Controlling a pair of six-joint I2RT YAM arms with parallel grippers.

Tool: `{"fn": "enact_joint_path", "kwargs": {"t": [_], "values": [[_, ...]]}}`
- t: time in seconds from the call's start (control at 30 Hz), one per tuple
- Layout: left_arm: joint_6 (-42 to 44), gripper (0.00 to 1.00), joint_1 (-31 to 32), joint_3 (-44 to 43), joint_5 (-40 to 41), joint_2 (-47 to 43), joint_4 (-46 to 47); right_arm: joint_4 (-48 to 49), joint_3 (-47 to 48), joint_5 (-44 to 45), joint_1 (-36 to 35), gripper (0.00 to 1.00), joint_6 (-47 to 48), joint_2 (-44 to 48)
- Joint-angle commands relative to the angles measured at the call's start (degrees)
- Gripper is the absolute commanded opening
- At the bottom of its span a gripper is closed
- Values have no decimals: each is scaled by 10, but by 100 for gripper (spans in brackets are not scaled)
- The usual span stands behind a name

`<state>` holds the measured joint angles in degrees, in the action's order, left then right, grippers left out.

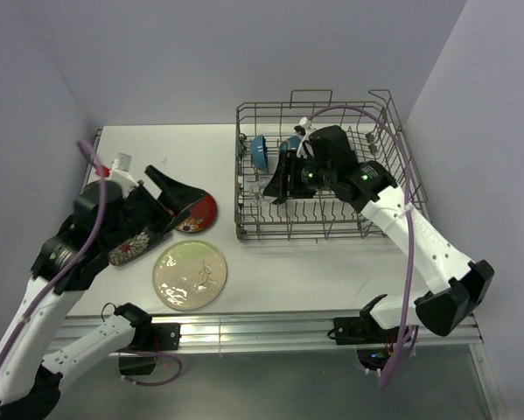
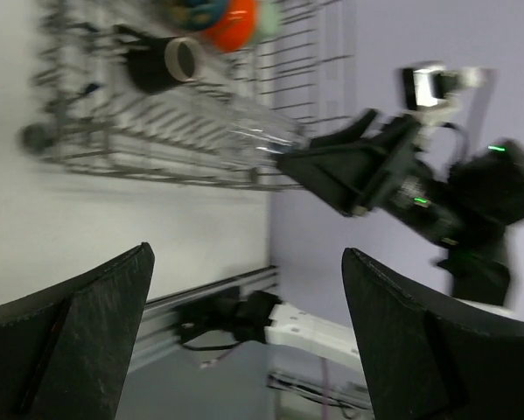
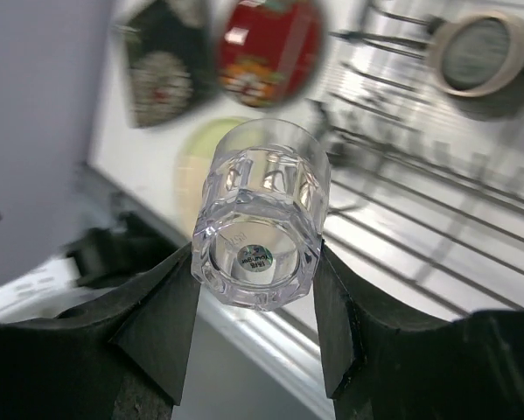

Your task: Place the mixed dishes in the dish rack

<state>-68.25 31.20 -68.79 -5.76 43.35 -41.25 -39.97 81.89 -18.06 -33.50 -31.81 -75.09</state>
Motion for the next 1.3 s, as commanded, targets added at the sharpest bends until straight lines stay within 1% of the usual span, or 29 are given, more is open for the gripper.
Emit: {"fn": "enact_joint_path", "kwargs": {"t": [0.0,0.13,0.2,0.3,0.47,0.57,0.83,1.0,1.1,1.27], "values": [[52,94,-2,-20,50,71,-118,-106,40,120,1,0,83,-30],[75,95,-2,-28,54,89,-110,-120,51,162,0,0,100,-68],[82,95,-3,-39,72,103,-104,-131,64,180,-2,0,110,-88],[98,95,-2,-52,74,126,-102,-140,82,228,-13,0,120,-110],[118,95,-2,-55,71,161,-100,-163,121,258,-21,0,144,-151],[126,95,-3,-56,69,186,-95,-162,129,270,-21,0,156,-172],[143,96,-24,-92,63,234,-95,-140,120,236,-22,0,162,-212],[151,96,-42,-104,60,258,-93,-128,107,208,-23,0,162,-217],[152,96,-53,-104,42,269,-88,-121,103,207,-26,0,160,-205],[151,96,-58,-103,32,281,-80,-141,118,204,-27,0,160,-191]]}}
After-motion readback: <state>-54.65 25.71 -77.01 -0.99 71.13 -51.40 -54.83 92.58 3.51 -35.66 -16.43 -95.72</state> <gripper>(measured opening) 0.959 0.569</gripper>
